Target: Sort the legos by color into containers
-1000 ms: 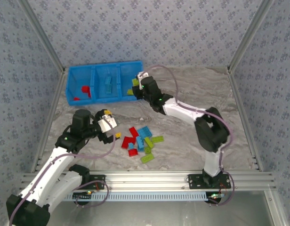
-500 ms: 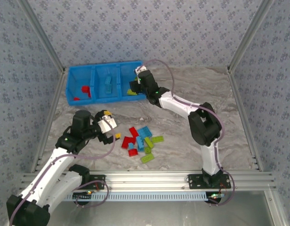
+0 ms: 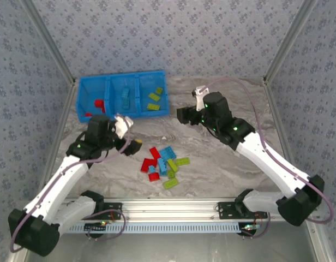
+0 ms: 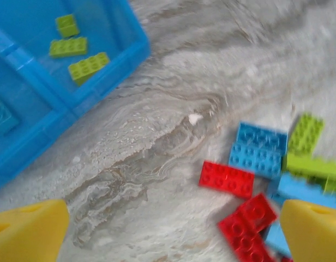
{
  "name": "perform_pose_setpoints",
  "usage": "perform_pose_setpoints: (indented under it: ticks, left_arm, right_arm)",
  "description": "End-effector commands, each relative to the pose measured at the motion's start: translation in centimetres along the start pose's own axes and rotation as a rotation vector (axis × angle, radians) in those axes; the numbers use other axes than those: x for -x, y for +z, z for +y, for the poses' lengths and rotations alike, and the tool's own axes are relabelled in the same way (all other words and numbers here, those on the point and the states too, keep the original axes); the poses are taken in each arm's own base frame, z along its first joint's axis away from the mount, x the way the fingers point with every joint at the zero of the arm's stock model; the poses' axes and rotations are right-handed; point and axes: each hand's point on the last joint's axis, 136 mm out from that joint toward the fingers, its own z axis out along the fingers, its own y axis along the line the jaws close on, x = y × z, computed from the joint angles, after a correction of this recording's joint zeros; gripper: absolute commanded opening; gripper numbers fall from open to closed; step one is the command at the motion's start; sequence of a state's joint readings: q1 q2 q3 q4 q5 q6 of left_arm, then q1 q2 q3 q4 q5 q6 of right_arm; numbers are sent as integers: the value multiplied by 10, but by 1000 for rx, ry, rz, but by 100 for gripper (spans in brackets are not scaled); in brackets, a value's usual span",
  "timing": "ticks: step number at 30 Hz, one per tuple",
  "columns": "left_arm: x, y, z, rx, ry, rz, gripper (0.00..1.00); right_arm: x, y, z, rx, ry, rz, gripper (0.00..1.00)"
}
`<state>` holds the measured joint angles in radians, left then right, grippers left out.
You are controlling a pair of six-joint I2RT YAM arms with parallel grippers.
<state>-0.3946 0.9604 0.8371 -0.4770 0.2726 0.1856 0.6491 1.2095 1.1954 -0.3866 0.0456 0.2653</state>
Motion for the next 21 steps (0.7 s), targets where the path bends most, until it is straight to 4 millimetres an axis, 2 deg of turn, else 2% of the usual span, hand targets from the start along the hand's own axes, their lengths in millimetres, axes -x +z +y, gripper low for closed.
perform_pose_setpoints:
  ticks: [1, 3, 5, 8, 11, 14, 16, 17, 21]
  left_arm:
    - [-19, 0, 4, 94, -469, 148, 96]
    - [-34, 9, -4, 120, -607, 226, 91]
    - [-53, 16, -16, 142, -677, 312, 88]
    - [-80, 28, -41, 125, -652, 422, 85]
    - [-112, 35, -55, 123, -620, 507, 71]
    - [-138, 41, -53, 151, -599, 569, 53]
    - [-142, 46, -57, 129, -583, 590, 49]
    - [-137, 52, -61, 92, -577, 576, 48]
    - [-145, 64, -77, 3, -567, 639, 50]
  right_arm:
    - [-83, -15, -2, 23, 100, 347, 83]
    - [-101, -22, 5, 57, 132, 434, 85]
    - [-106, -22, 10, 88, 146, 461, 86]
    - [-111, -18, 5, 62, 161, 470, 87]
    - [-112, -11, 0, 43, 180, 464, 87]
    - [-112, -3, 1, 59, 202, 459, 87]
    - [-112, 0, 1, 64, 210, 467, 87]
    - [-112, 1, 2, 63, 210, 474, 87]
    - [-113, 1, -1, 43, 206, 496, 87]
